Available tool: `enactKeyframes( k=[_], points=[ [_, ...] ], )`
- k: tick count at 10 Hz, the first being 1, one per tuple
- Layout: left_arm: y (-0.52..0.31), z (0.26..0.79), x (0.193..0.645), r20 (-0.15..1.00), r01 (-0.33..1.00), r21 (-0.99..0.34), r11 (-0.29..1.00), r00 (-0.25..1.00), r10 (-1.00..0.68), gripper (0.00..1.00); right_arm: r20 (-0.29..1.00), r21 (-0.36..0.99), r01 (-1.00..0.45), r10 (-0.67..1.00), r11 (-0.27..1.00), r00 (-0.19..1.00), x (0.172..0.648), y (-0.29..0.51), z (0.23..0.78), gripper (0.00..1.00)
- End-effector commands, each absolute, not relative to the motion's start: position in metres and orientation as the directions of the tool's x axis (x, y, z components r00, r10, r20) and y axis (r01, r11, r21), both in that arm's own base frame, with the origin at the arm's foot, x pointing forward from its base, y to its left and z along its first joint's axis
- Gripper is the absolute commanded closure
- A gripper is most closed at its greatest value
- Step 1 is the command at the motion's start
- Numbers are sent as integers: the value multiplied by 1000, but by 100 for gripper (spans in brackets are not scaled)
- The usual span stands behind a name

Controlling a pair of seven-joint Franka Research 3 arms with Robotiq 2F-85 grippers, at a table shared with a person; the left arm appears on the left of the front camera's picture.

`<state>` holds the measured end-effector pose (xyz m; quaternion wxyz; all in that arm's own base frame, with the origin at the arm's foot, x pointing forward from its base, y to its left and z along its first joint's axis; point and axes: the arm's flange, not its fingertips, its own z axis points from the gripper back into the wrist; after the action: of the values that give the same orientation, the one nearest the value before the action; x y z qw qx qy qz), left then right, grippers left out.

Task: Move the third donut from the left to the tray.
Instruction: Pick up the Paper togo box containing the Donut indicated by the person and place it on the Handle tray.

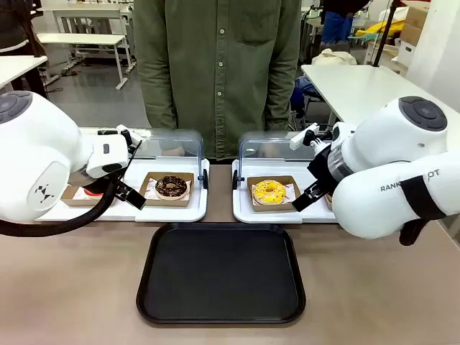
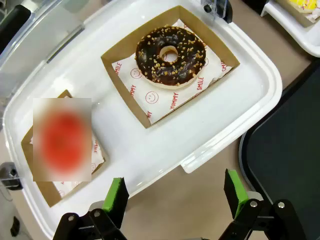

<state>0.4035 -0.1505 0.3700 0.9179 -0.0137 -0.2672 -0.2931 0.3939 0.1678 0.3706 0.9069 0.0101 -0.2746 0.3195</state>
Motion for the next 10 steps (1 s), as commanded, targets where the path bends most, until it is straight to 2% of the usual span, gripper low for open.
enactKeyframes(
  k=[1, 10],
  points=[
    [-151, 370, 403, 499, 545, 132, 828, 685, -531, 0, 505, -157, -585, 574, 796, 645, 394, 168, 371, 0],
    [-151, 370, 403, 499, 545, 132, 828, 685, -531, 0, 505, -157, -585, 574, 796, 645, 394, 168, 371, 0]
  ],
)
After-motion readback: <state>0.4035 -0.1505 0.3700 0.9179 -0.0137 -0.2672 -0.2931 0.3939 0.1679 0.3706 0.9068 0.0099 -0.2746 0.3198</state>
